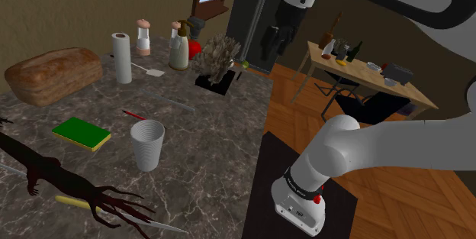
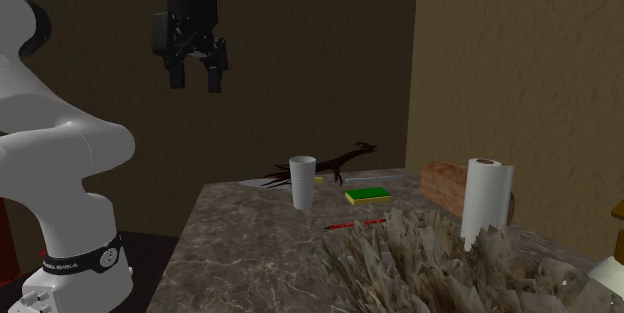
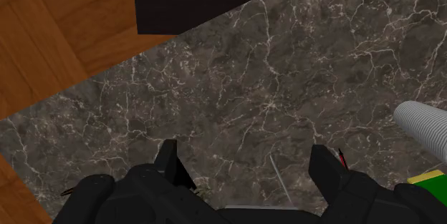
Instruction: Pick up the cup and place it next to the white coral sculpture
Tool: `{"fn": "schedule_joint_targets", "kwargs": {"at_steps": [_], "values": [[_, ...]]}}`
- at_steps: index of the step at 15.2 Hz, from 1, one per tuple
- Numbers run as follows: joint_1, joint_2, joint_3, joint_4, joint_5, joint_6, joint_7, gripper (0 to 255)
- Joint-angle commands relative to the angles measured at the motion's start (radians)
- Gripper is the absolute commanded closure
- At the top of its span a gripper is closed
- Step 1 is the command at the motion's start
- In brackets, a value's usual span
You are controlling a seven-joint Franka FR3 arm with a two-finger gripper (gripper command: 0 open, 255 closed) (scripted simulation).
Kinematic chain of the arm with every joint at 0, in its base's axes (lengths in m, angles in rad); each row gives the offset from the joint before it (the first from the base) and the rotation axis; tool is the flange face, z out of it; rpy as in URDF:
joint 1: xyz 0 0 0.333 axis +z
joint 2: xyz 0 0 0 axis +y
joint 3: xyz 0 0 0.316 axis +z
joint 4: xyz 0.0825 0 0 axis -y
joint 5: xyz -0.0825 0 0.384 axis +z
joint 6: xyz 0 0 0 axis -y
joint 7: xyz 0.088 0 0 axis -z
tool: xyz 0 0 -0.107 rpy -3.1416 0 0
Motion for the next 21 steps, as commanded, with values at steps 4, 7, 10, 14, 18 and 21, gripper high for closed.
{"fn": "schedule_joint_targets", "kwargs": {"at_steps": [4, 7, 10, 14, 18, 21], "values": [[0.023, 0.024, 0.058, -0.027, 0.037, 0.051, 0.053, 0], [0.046, 0.058, 0.117, -0.044, 0.072, 0.105, 0.105, 0], [0.067, 0.103, 0.176, -0.052, 0.101, 0.161, 0.157, 0], [0.090, 0.179, 0.257, -0.047, 0.132, 0.236, 0.227, 0], [0.105, 0.271, 0.341, -0.024, 0.147, 0.310, 0.299, 0], [0.110, 0.351, 0.404, 0.005, 0.145, 0.363, 0.357, 0]]}}
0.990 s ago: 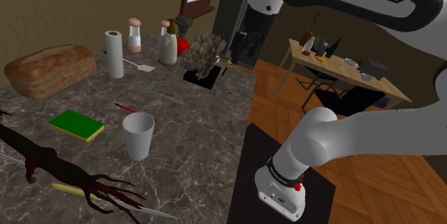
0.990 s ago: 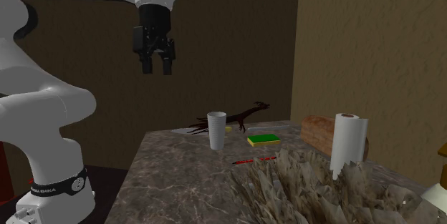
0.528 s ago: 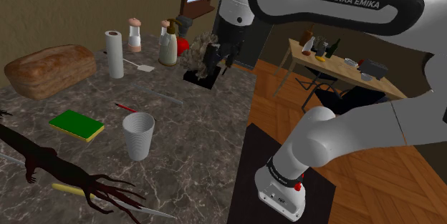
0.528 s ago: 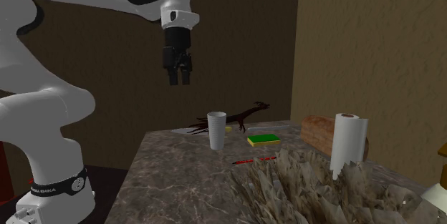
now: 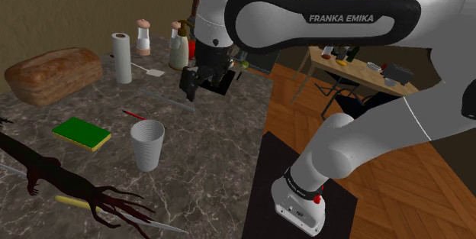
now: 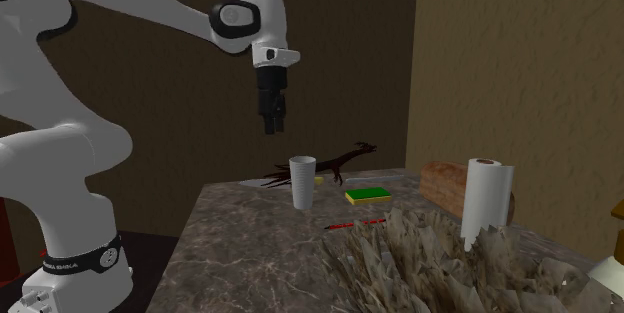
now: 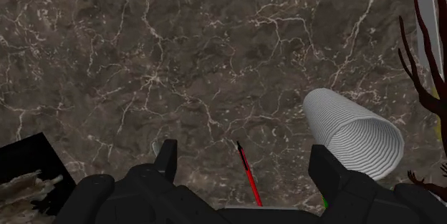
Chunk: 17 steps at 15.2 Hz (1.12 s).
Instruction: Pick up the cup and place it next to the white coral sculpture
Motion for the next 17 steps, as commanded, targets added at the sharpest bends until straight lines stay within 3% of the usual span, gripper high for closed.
{"fn": "schedule_joint_targets", "kwargs": {"at_steps": [1, 7, 12, 14, 17], "values": [[0.004, 0.053, 0.043, 0.021, -0.004, 0.034, 0.041, 0], [0.002, 0.247, 0.172, 0.115, -0.070, 0.124, 0.182, 0], [0.012, 0.445, 0.265, 0.225, -0.196, 0.169, 0.329, 0], [0.029, 0.533, 0.290, 0.278, -0.263, 0.176, 0.394, 0], [0.033, 0.548, 0.286, 0.264, -0.277, 0.201, 0.404, 0]]}}
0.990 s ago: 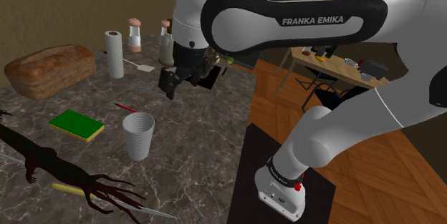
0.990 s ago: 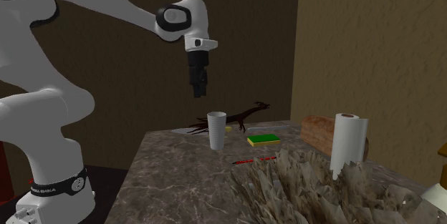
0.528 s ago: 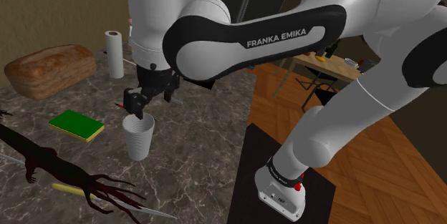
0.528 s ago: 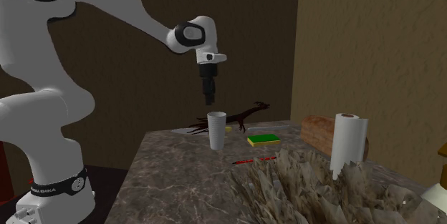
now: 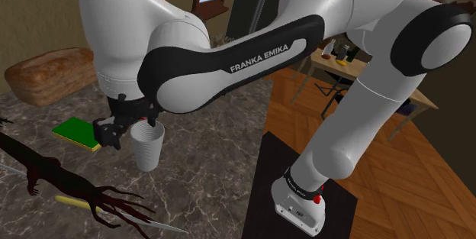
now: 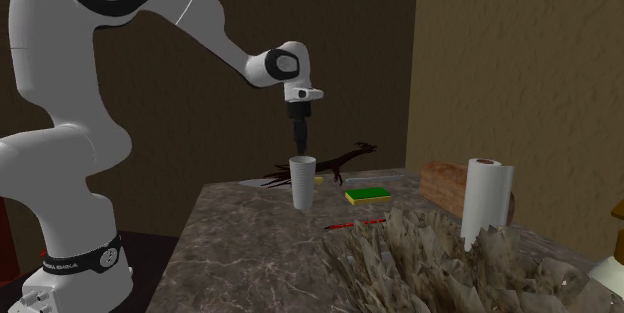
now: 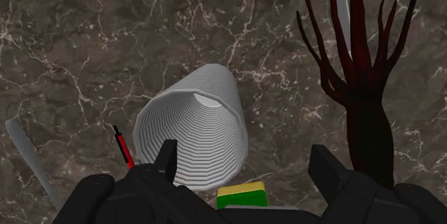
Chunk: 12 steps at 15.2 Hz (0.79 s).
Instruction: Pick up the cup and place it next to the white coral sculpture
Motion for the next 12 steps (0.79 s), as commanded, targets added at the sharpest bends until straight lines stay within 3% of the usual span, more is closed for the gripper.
{"fn": "schedule_joint_targets", "kwargs": {"at_steps": [1, 5, 12], "values": [[0.002, 0.019, 0.000, -0.008, -0.017, 0.021, 0.013, 0], [0.003, 0.052, -0.005, -0.039, -0.049, 0.075, 0.035, 0], [0.004, 0.052, -0.005, -0.039, -0.049, 0.075, 0.035, 0]]}}
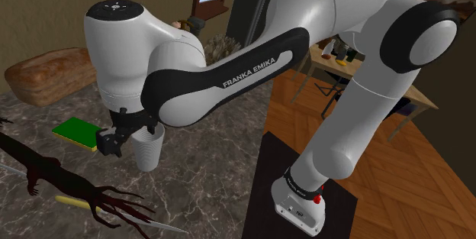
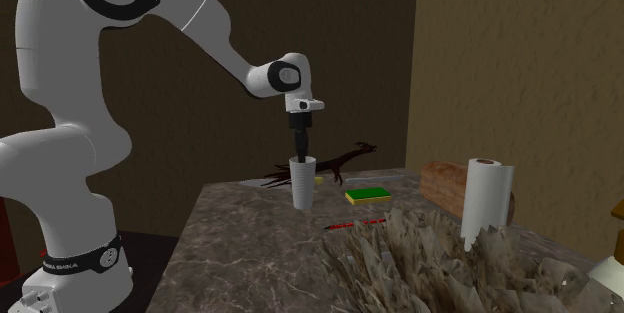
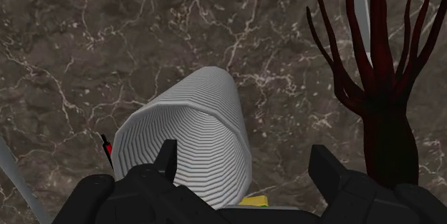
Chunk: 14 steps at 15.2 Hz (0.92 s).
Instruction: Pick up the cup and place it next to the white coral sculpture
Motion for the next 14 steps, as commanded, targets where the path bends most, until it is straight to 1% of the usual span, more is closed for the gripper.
{"fn": "schedule_joint_targets", "kwargs": {"at_steps": [1, 2, 11, 14], "values": [[0.000, 0.000, 0.000, 0.000, 0.000, 0.000, 0.000, 0], [0.000, 0.000, 0.000, 0.000, 0.000, 0.000, 0.000, 255], [0.000, 0.000, 0.000, 0.000, 0.000, 0.000, 0.000, 255], [-0.003, -0.023, 0.002, 0.020, 0.022, -0.035, -0.019, 255]]}}
